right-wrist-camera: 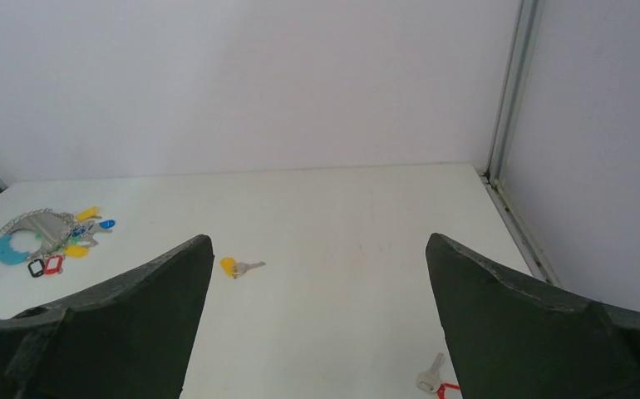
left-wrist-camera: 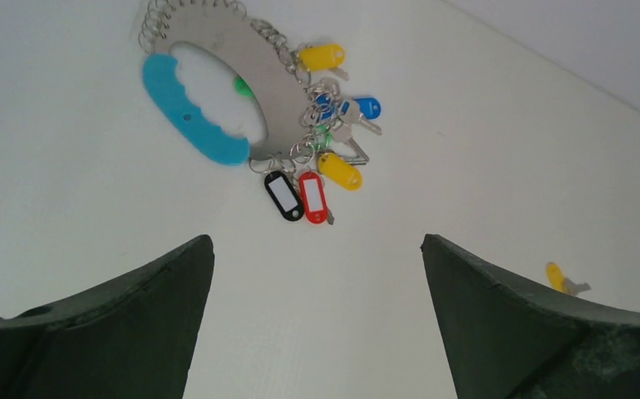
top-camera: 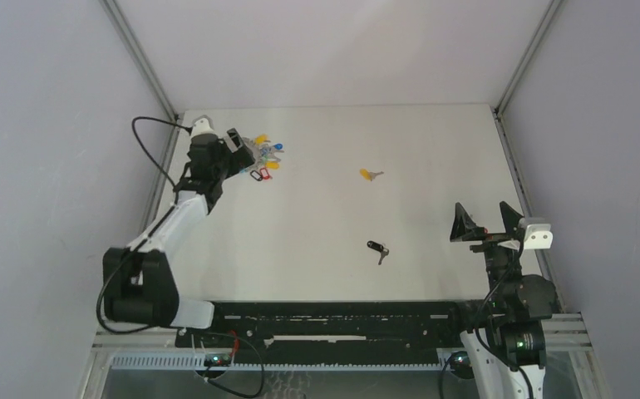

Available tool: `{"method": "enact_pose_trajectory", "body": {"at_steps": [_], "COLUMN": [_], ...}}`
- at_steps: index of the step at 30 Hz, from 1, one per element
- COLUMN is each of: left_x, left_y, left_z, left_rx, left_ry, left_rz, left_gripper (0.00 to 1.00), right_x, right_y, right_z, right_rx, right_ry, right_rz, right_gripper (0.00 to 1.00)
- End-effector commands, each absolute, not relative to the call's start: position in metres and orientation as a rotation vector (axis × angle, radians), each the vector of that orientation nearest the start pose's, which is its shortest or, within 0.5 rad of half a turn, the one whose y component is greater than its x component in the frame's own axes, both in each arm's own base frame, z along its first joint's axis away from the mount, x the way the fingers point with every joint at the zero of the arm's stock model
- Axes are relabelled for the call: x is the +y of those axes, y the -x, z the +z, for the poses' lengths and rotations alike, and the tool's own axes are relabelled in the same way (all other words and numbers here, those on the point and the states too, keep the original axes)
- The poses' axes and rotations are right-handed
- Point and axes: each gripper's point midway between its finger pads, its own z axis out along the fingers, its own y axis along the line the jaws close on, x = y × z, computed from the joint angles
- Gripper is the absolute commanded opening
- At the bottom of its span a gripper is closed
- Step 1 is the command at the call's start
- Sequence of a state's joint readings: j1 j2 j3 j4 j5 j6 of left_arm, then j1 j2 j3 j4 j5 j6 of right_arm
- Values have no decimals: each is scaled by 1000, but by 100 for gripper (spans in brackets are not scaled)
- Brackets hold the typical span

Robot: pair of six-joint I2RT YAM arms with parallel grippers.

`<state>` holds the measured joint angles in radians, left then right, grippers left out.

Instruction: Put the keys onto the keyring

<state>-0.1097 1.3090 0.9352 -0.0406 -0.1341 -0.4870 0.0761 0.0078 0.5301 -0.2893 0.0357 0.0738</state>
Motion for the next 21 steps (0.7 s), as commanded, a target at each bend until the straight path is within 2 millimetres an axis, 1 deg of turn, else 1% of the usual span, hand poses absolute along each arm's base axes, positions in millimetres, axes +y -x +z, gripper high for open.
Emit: {"method": "enact_pose_trajectory", "body": {"at_steps": [1,4,5,8,11,15,17,21], "left_x": [-41,-46,-48,-47,-45,-41,-41,-52], "left_y": [-457,-486,-497,-524,-545,-562,-567,-567], "left_z": [209,183,169,148,129,102,94,74], "left_rx": [1882,1944,1973,2014,2043,2093,2112,2172], "left_ry": [526,549,560,582,630,703,715,715], "left_rz": [-272,-273,-271,-256,-280,-307,-320,-377], "left_gripper": [100,99,98,94,91,90,91,91], "right_x": [13,13,13,13,11,10,10,9], "right_y": [-183,-183,-183,-184,-185,-187,-187,-189], "right_z": [317,316,315,314,312,311,311,310], "right_rx": [1279,1280,1281,1282,1286,1289,1291,1294], "right_ry": [-19,-19,-17,-18,-28,-28,-28,-30], "right_rz": [111,114,116,114,105,98,95,90], "right_gripper": [100,100,100,100,100,100,100,100]}}
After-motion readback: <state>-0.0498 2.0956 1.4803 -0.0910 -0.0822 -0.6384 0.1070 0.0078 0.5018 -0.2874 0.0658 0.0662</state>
